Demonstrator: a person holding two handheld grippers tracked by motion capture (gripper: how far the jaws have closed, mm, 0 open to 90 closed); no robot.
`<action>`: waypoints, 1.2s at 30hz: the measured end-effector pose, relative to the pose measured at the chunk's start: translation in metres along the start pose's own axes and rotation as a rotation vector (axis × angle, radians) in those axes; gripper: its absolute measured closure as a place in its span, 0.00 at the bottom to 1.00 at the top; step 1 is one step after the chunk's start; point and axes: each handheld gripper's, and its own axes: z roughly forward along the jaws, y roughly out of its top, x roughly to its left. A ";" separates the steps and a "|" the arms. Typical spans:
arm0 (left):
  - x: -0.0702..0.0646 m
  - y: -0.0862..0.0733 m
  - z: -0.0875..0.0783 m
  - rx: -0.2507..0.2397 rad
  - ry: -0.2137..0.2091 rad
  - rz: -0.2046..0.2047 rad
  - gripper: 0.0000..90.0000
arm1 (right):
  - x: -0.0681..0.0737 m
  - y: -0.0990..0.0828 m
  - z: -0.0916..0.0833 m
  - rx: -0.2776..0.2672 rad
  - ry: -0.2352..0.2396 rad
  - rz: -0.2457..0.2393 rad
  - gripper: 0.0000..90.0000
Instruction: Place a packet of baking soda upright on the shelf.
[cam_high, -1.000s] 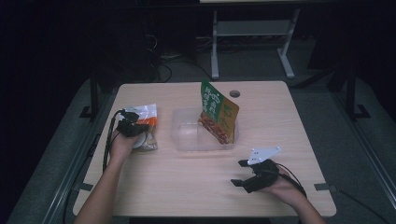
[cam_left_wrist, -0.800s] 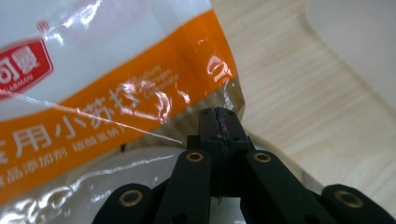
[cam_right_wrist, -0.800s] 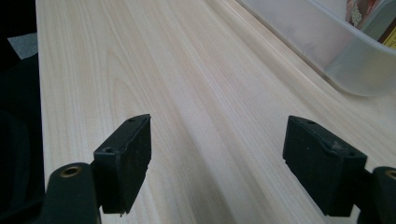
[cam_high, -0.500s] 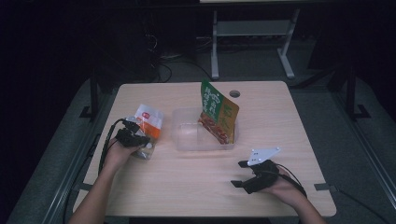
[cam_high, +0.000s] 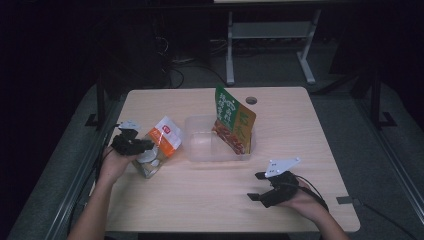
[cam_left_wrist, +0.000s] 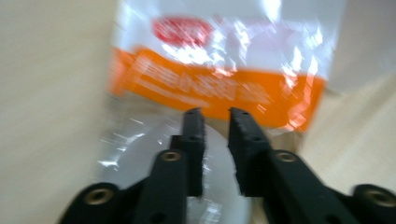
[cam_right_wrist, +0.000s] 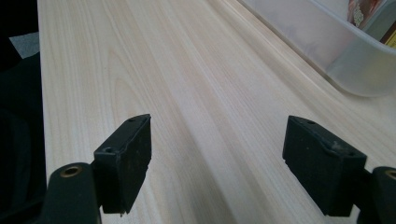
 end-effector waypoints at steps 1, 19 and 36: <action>0.004 0.001 -0.002 -0.003 0.006 0.000 0.77 | 0.000 0.000 0.000 0.000 0.001 0.003 0.26; 0.048 -0.010 0.034 0.039 -0.110 -0.049 0.52 | -0.002 -0.001 0.005 0.020 0.010 0.008 0.26; 0.052 -0.019 0.035 0.040 -0.180 -0.088 0.96 | -0.003 -0.001 0.004 0.018 0.000 0.003 0.26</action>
